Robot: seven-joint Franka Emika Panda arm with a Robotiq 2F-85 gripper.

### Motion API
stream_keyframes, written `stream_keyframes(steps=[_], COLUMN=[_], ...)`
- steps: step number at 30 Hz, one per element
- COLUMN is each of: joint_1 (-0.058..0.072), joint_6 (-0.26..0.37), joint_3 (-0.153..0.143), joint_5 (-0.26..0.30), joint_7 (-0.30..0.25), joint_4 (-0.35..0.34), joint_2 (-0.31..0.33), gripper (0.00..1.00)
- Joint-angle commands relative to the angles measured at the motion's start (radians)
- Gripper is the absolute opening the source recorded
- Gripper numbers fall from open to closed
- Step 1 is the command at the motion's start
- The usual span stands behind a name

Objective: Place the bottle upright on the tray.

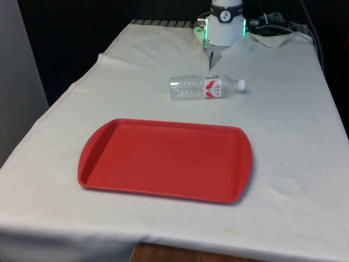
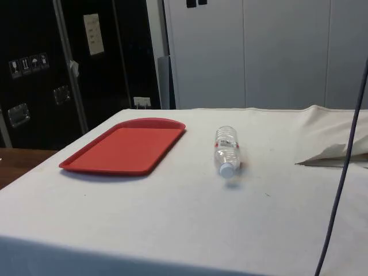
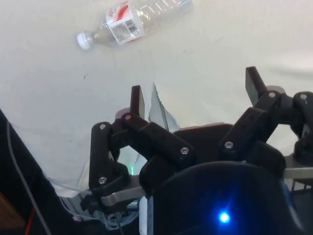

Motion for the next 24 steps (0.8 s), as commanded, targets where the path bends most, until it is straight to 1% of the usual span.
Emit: stream_keyframes(steps=[1, 2, 8, 10, 11, 12, 16, 19, 20, 21, 22, 24], joint_1=[0.000, 0.002, 0.005, 0.006, 0.003, 0.006, 0.005, 0.004, 0.004, 0.004, 0.004, 0.003], joint_6=[0.003, 0.018, 0.035, 0.045, 0.032, 0.048, 0.063, 0.065, 0.052, 0.065, 0.065, 0.065], joint_3=[0.003, 0.007, 0.020, 0.029, 0.025, 0.033, 0.046, 0.052, 0.048, 0.054, 0.057, 0.059], joint_5=[0.000, 0.000, 0.001, 0.001, 0.001, 0.001, 0.001, -0.001, 0.002, -0.002, -0.004, -0.004], joint_7=[0.000, 0.002, 0.004, 0.006, 0.000, 0.007, 0.009, 0.012, 0.005, 0.013, 0.014, 0.014], joint_4=[-0.002, -0.011, -0.023, -0.030, -0.021, -0.033, -0.053, -0.070, -0.054, -0.077, -0.091, -0.098], joint_2=[0.000, -0.006, -0.007, -0.008, -0.001, -0.008, -0.017, -0.030, -0.014, -0.036, -0.048, -0.055], gripper=[1.00, 1.00, 1.00, 1.00, 1.00, 1.00, 1.00, 1.00, 1.00, 1.00, 1.00, 1.00])
